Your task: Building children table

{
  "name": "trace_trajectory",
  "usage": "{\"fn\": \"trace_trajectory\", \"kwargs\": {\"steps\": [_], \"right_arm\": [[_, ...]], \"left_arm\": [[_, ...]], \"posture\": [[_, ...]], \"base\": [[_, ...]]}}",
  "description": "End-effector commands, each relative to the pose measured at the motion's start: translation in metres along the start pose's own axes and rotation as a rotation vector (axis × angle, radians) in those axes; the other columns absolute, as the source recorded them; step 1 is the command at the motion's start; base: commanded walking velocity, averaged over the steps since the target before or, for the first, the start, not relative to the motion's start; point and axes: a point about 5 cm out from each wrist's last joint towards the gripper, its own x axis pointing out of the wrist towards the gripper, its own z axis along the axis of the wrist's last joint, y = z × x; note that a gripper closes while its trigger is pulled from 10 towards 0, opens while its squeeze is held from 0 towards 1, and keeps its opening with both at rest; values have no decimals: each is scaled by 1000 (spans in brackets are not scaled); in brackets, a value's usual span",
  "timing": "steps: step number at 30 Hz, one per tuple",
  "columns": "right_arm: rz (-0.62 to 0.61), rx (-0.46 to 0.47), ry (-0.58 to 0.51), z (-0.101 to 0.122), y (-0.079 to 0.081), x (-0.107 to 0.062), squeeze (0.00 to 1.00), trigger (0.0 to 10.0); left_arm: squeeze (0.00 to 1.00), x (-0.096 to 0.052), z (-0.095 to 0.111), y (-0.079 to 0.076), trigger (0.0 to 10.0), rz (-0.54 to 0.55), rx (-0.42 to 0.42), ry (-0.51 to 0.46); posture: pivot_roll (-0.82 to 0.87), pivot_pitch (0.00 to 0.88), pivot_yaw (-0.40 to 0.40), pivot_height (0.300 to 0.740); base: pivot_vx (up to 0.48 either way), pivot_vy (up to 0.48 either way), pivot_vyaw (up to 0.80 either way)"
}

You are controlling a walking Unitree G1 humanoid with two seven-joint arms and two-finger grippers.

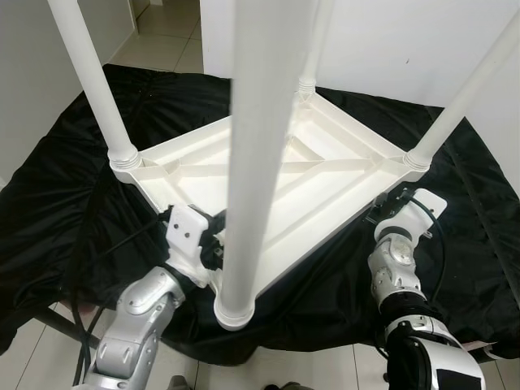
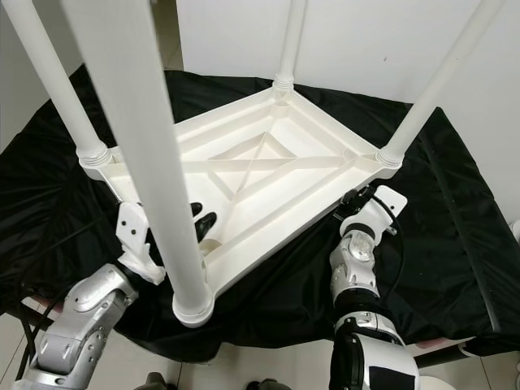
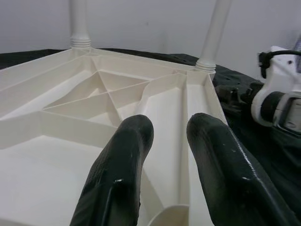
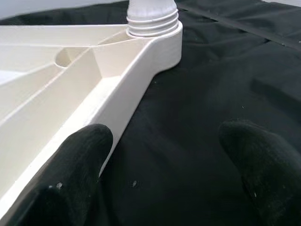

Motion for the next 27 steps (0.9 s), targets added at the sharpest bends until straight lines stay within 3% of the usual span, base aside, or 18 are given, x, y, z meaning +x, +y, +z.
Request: {"fn": "trace_trajectory", "kwargs": {"steps": [1,6,18,20,23,26,27], "right_arm": [[-10,2,27,-3,-3,1,0,10000],[6,-7,60,-5,-3,4,0,10000],[232,-116,107,1,13,14,0,10000],[324,-179,102,3,23,14,0,10000],[324,-179,102,3,23,14,0,10000],[480,-233,103,8,45,12,0,10000],[480,-233,103,8,45,12,0,10000]], "left_arm": [[0,1,2,-9,10000,-70,-9,-2],[0,1,6,-13,10000,-89,-17,-11],[0,3,17,-25,10000,-151,-47,-22],[0,3,20,-27,10000,-160,-52,-24],[0,3,20,-27,10000,-160,-52,-24],[0,4,23,-31,10000,-175,-75,-20],[0,4,23,-31,10000,-175,-75,-20]], "posture": [[88,106,-86,740],[89,110,-86,740],[90,133,-77,740],[95,141,-71,740],[95,141,-71,740],[98,147,-72,740],[98,147,-72,740]], "base": [[0,0,0],[0,0,0],[0,0,0],[0,0,0],[0,0,0],[0,0,0],[0,0,0]]}}
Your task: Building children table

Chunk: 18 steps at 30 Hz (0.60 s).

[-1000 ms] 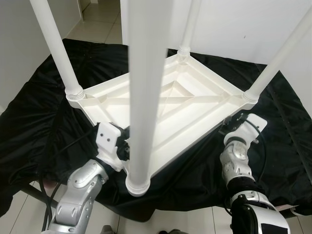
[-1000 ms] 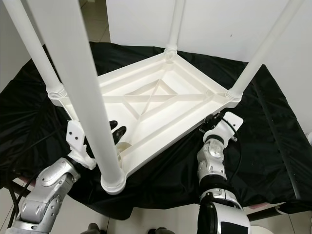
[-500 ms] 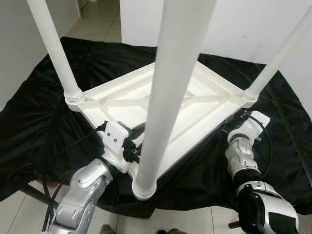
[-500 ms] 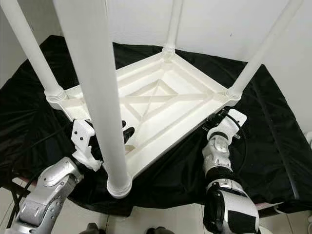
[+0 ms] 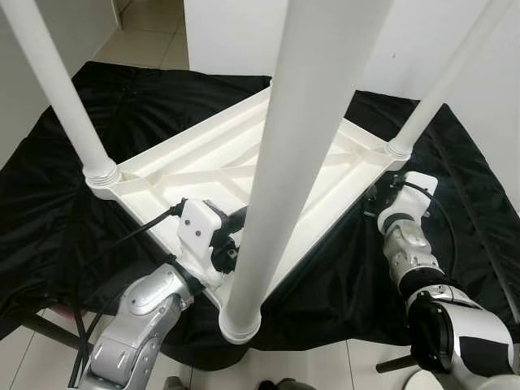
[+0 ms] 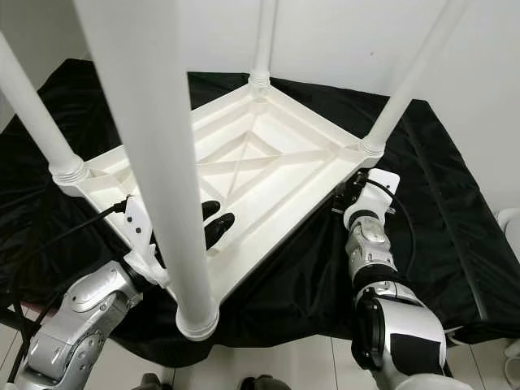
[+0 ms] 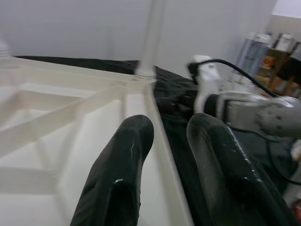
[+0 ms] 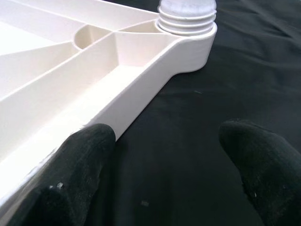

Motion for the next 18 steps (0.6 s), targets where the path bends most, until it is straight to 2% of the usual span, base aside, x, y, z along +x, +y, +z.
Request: {"fn": "trace_trajectory", "kwargs": {"steps": [1,10,18], "right_arm": [[145,-43,2,4,26,3,0,10000],[245,-65,-26,18,54,7,0,10000],[213,-35,-82,32,59,11,0,10000]], "left_arm": [[0,1,1,-8,10000,-47,-19,5],[0,0,8,-10,10000,-34,-39,10],[0,1,11,-10,10000,-17,-41,8]], "posture": [[98,147,-72,740],[112,179,-53,740],[113,182,-49,740]], "base": [[0,0,0],[0,0,0],[0,0,0]]}}
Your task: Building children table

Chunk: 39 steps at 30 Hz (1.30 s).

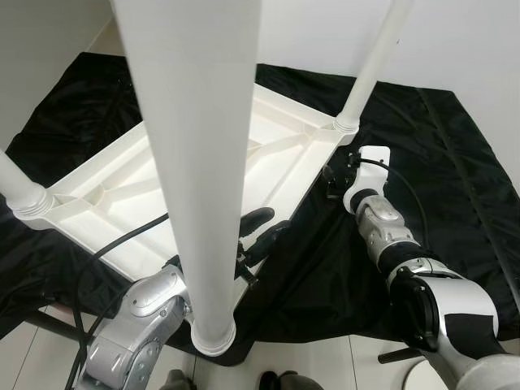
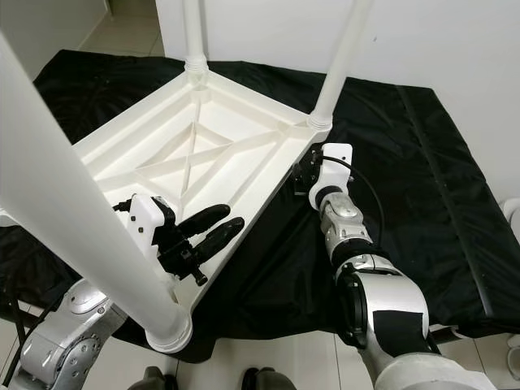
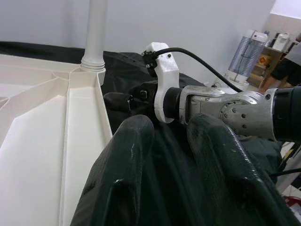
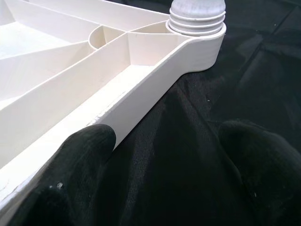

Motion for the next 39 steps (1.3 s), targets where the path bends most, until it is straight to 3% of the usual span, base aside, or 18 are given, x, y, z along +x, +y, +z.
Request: {"fn": "trace_trajectory", "kwargs": {"steps": [1,9,15,17,20,24,29,39], "right_arm": [[1,5,-30,6,4,2,0,10000],[-12,0,-107,7,-9,-4,0,10000],[164,-52,-174,-1,-11,-19,0,10000],[277,-78,-204,-8,-10,-34,0,10000],[330,-94,-208,-11,-11,-44,0,10000],[448,-123,-199,-17,-11,-77,0,10000],[468,-128,-197,-18,-11,-82,0,10000],[494,-134,-179,-18,-10,-100,0,10000]], "left_arm": [[0,0,0,-3,10000,-8,-8,7],[0,-5,-4,7,10000,16,55,55],[0,-16,2,16,10000,-29,85,73],[0,-24,3,19,10000,-72,102,93],[0,-28,4,19,10000,-99,106,104],[0,-43,4,17,10000,-201,112,160],[0,-46,2,18,10000,-215,120,185],[0,-66,-22,30,10000,-254,232,386]], "posture": [[113,182,-49,740],[127,188,-56,740],[110,187,-52,740],[95,186,-51,740],[85,186,-54,740],[68,185,-57,740],[68,185,-57,740],[62,183,-43,740]], "base": [[0,0,0],[0,0,0],[0,0,0],[0,0,0],[0,0,0],[0,0,0],[0,0,0],[0,0,0]]}}
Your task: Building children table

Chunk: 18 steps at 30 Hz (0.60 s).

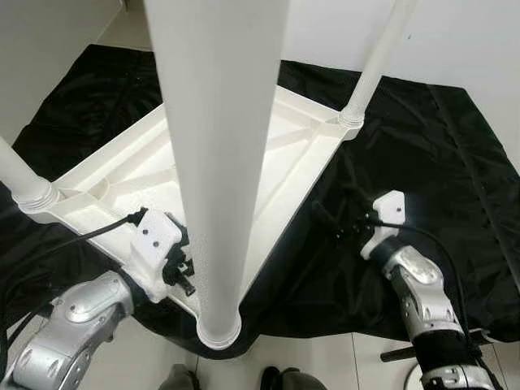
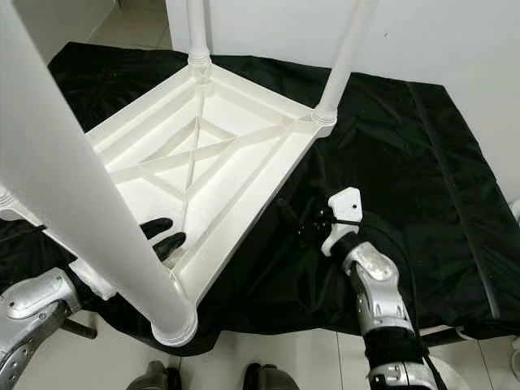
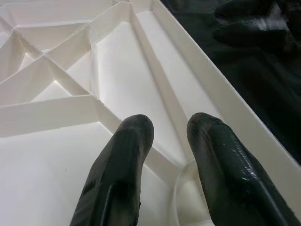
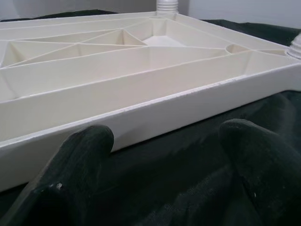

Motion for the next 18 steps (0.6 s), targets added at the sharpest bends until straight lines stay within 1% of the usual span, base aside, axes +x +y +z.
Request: {"fn": "trace_trajectory", "kwargs": {"steps": [1,3,4,5,6,7,8,9,10,12,13,15,17,18], "right_arm": [[8,5,16,2,-1,-5,0,10000],[10,1,16,3,-1,-6,0,10000],[17,0,13,6,0,-6,0,10000],[17,0,13,6,0,-6,0,10000],[30,3,10,8,3,-5,0,10000],[30,3,10,8,3,-5,0,10000],[47,-1,9,11,5,-3,0,10000],[47,-1,9,11,5,-3,0,10000],[49,-2,10,12,5,-3,0,10000],[49,-2,10,12,5,-3,0,10000],[48,-2,8,13,5,-2,0,10000],[47,-2,5,14,5,-2,0,10000],[47,-2,5,14,5,-2,0,10000],[48,-3,2,15,5,-1,0,10000]], "left_arm": [[0,-9,-9,-15,10000,-342,20,58],[0,-12,-11,-13,10000,-335,19,81],[0,-17,-14,-10,10000,-336,31,114],[0,-17,-14,-10,10000,-336,31,114],[0,-21,-17,-7,10000,-339,61,143],[0,-21,-17,-7,10000,-339,61,143],[0,-27,-21,-5,10000,-352,113,185],[0,-27,-21,-5,10000,-352,113,185],[0,-29,-22,-4,10000,-352,133,191],[0,-29,-22,-4,10000,-352,133,191],[0,-29,-25,-3,10000,-349,161,202],[0,-28,-28,-2,10000,-339,177,210],[0,-28,-28,-2,10000,-339,177,210],[0,-25,-30,0,10000,-320,205,210]], "posture": [[62,183,-41,740],[62,183,-41,740],[67,182,-45,740],[67,182,-45,740],[70,180,-46,740],[70,180,-46,740],[75,180,-48,740],[75,180,-48,740],[77,179,-50,740],[77,179,-50,740],[76,177,-50,740],[76,178,-50,740],[76,178,-50,740],[76,177,-52,740]], "base": [[0,0,0],[0,0,0],[0,0,0],[0,0,0],[0,0,0],[0,0,0],[0,0,0],[0,0,0],[0,0,0],[0,0,0],[0,0,0],[0,0,0],[0,0,0],[0,0,0]]}}
